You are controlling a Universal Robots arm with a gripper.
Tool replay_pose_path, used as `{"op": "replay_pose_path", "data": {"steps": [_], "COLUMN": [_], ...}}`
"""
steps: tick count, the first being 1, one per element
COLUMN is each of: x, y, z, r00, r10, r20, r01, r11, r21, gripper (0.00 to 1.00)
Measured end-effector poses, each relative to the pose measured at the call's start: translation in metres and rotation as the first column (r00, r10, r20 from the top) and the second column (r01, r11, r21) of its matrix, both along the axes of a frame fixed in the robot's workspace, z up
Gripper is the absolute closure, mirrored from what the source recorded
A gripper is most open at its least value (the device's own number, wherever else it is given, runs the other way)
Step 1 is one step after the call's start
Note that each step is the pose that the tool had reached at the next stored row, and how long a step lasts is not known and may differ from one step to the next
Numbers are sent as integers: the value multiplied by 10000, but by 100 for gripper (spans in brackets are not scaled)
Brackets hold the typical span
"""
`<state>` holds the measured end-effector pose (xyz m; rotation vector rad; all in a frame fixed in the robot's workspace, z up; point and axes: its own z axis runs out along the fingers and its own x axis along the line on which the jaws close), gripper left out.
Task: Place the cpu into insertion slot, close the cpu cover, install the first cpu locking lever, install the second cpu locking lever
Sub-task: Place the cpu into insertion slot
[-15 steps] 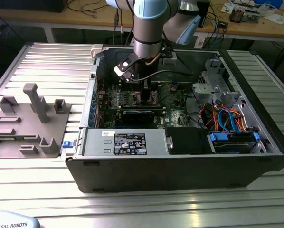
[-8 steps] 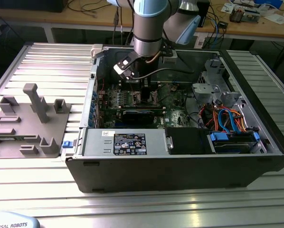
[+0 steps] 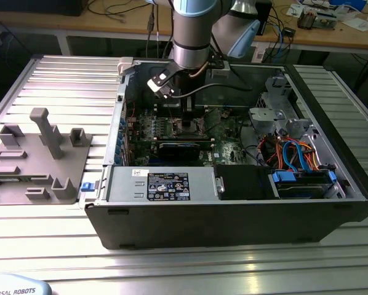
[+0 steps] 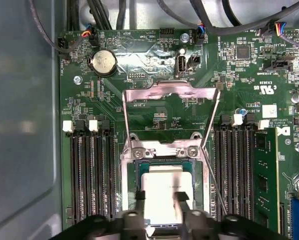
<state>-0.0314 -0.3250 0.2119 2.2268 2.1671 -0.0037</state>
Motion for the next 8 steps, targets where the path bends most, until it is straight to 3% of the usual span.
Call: {"op": "replay_pose_path", "data": {"steps": [1,4,8], "x": [0,0,7], "y": [-7,-37,-56], "z": [1,0,0], "r00": [10000,10000,9997], "r10": [2,42,230], "r20": [-1,-1,-1], "r01": [-2,-42,-230], "r11": [10000,10000,9997], "r21": [-1,-1,0], "gripper": [65,83,89]}}
